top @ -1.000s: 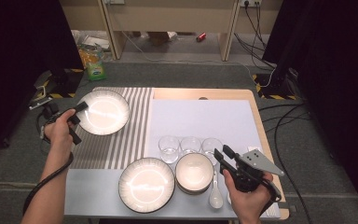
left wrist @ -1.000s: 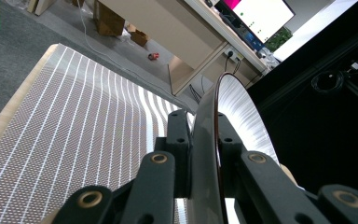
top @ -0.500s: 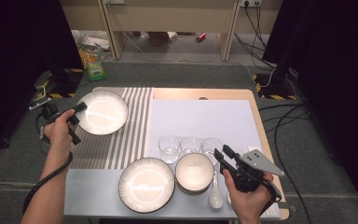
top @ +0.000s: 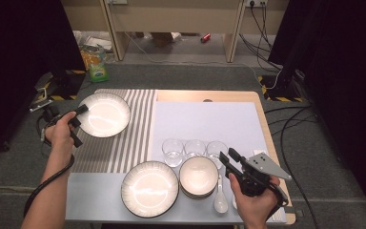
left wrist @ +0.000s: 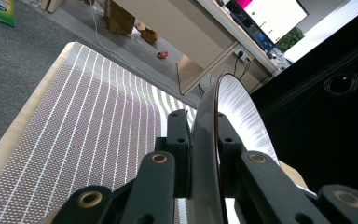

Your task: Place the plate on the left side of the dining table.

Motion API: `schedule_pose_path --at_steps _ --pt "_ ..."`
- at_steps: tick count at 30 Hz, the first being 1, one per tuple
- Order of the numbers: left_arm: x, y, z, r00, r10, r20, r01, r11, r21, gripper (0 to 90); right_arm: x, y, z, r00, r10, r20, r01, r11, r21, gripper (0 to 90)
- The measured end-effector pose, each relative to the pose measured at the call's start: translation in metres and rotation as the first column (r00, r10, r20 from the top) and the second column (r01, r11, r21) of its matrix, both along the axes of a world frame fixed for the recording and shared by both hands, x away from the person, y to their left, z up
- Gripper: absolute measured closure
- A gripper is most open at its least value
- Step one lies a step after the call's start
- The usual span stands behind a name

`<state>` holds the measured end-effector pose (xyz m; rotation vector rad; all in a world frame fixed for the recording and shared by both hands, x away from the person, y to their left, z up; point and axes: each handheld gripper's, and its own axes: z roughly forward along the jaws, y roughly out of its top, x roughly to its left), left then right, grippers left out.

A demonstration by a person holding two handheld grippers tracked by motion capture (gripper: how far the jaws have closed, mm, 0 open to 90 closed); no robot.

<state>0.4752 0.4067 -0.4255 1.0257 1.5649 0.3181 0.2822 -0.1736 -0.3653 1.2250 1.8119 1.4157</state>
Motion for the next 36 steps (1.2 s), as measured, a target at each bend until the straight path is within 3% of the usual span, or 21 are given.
schedule_pose_path --at_steps 36 --pt "0.0083 0.0044 -0.0071 0.9998 0.012 -0.014 -0.012 0.9999 0.002 80.4 0.0001 0.0007 -0.0002 1.0000 0.002 -0.006 -0.002 1.000 -0.003 63.1"
